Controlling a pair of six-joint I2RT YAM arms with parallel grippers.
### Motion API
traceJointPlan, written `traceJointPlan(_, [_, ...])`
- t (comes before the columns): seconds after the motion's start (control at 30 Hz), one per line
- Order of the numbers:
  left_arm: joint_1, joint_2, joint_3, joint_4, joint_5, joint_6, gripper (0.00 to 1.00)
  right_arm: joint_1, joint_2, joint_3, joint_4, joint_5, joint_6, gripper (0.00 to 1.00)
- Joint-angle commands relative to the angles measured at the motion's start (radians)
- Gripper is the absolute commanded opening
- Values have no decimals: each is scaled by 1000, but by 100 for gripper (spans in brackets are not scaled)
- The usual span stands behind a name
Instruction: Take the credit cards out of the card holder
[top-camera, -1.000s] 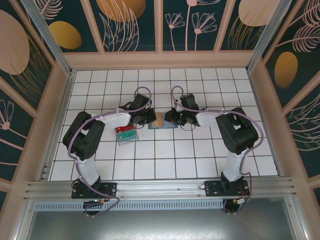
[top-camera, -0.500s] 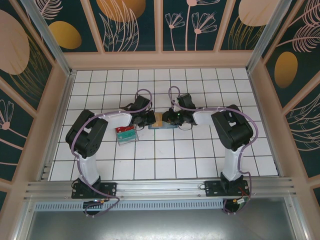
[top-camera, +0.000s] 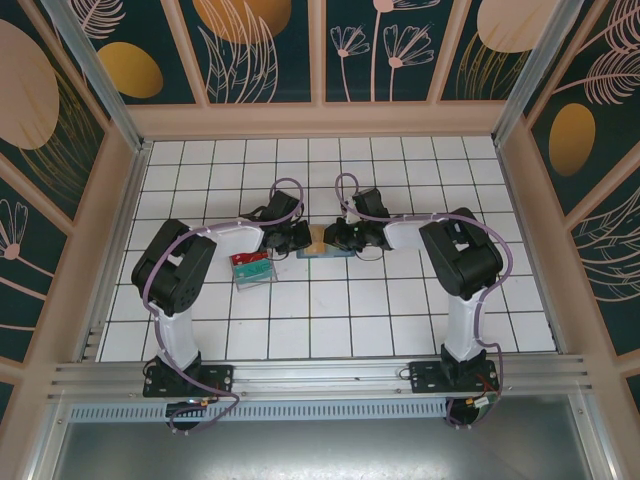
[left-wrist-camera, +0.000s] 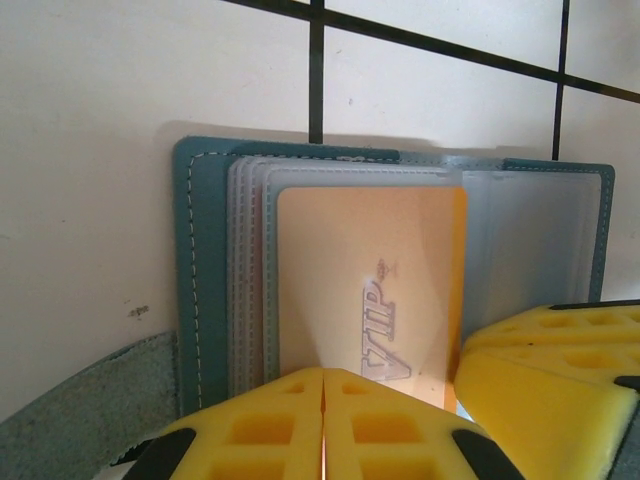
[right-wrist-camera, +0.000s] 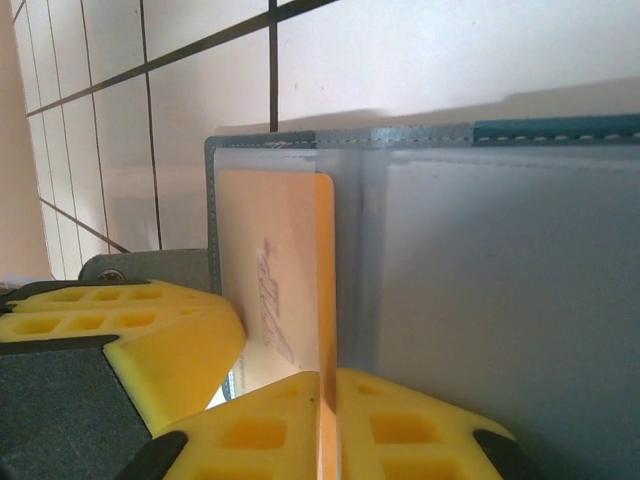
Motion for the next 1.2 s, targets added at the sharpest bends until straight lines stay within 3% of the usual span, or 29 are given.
traceJointPlan(0.0, [2,24,-11,-6,14,-7,10,12,18,25,17,-21,9,7])
traceJointPlan(0.07, [3,24,-9,-10,10,-6,10,11,15,23,17,-16,9,0])
traceJointPlan(0.5, [3,-31,13,-34,-13,-1,18,-2,-22,-10,26,5,18,0])
traceJointPlan(1.13, [8,-71,-9,-21,-45,-12,17,-17,-72,-39,20,12,5,0])
traceJointPlan(1.17, [8,-72,-10,-21,-48,-12,17,-14,-72,-33,13,13,2,3])
